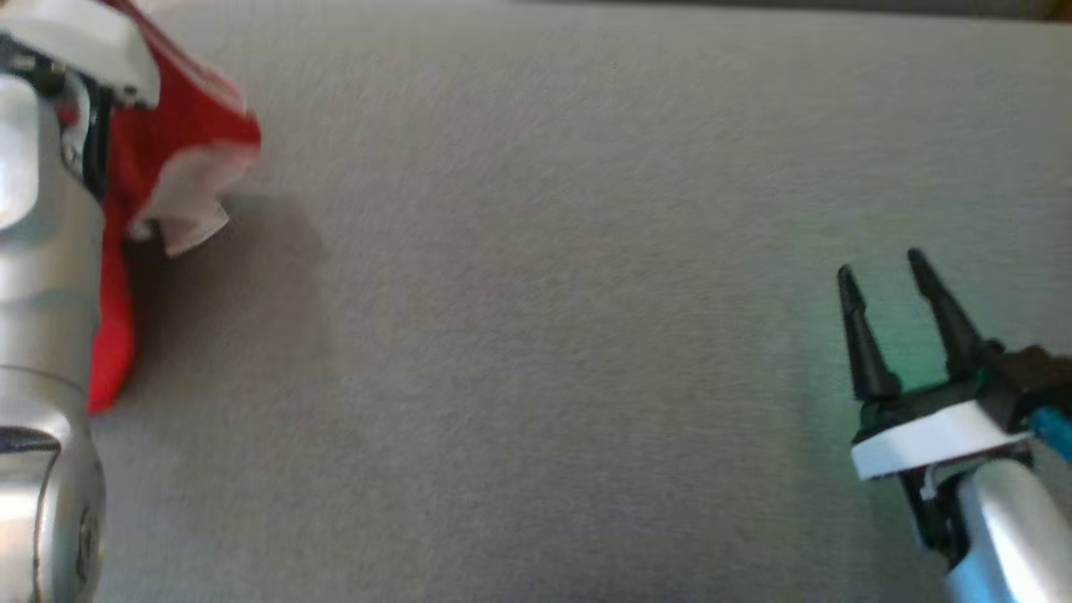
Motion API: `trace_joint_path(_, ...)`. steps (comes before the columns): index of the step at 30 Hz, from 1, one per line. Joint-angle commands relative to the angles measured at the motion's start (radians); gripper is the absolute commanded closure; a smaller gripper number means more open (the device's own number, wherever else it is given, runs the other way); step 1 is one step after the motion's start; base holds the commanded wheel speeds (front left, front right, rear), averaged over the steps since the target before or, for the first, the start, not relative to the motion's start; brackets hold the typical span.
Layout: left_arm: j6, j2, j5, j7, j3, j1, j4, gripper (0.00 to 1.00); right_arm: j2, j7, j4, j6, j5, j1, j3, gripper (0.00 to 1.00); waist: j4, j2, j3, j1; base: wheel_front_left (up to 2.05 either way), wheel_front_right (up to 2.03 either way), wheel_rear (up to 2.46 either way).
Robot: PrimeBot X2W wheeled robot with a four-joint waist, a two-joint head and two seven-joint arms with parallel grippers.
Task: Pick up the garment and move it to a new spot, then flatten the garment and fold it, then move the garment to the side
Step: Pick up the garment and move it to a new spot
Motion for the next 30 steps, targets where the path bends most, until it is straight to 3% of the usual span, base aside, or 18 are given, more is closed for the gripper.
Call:
trace_joint_path(1,-0.006,0.032,0.009,-0.015,-0.002,-0.064,-0.05,1.0,0.006,-0.011,-0.024,0.007,0.009,0.017,0.014,0.0,-0.1,0.0,-0.099,0.0002,0.0,0.0,0.0)
trace_joint_path(9,-0.033,-0.014,0.011,-0.02,-0.083,-0.151,-0.139,1.0,0.072,-0.011,-0.032,0.007,0.005,0.079,0.019,0.0,-0.318,0.0,-0.22,0.0002,0.0,0.0,0.0)
trace_joint_path(16,-0.037,-0.053,-0.019,0.004,-0.108,-0.17,-0.137,1.0,0.105,-0.011,-0.048,0.007,0.001,0.09,0.026,0.0,-0.483,0.0,-0.249,0.0002,0.0,0.0,0.0)
trace_joint_path(21,-0.038,-0.054,-0.029,0.018,-0.125,-0.1,-0.081,1.0,0.122,-0.011,-0.066,0.007,0.005,0.084,0.029,0.0,-0.552,0.0,-0.213,0.0002,0.0,0.0,0.0)
trace_joint_path(26,-0.038,-0.051,-0.029,-0.002,-0.148,0.021,-0.006,1.0,0.134,-0.011,-0.071,0.007,0.011,0.072,0.038,0.0,-0.577,0.0,-0.148,0.0002,0.0,0.0,0.0)
trace_joint_path(27,-0.038,-0.055,-0.035,-0.012,-0.148,0.048,0.008,0.92,0.137,-0.011,-0.07,0.007,0.013,0.071,0.043,0.0,-0.576,0.0,-0.133,0.0002,0.0,0.0,0.0)
trace_joint_path(28,-0.037,-0.059,-0.039,-0.025,-0.149,0.073,0.021,0.06,0.14,-0.011,-0.068,0.007,0.015,0.068,0.049,0.0,-0.574,0.0,-0.121,0.0002,0.0,0.0,0.0)
trace_joint_path(29,-0.032,-0.067,-0.047,-0.038,-0.145,0.099,0.033,0.0,0.143,-0.011,-0.066,0.007,0.017,0.066,0.054,0.0,-0.569,0.0,-0.111,0.0002,0.0,0.0,0.0)
trace_joint_path(30,-0.027,-0.074,-0.054,-0.052,-0.142,0.125,0.041,0.0,0.147,-0.011,-0.064,0.007,0.019,0.065,0.06,0.0,-0.563,0.0,-0.104,0.0002,0.0,0.0,0.0)
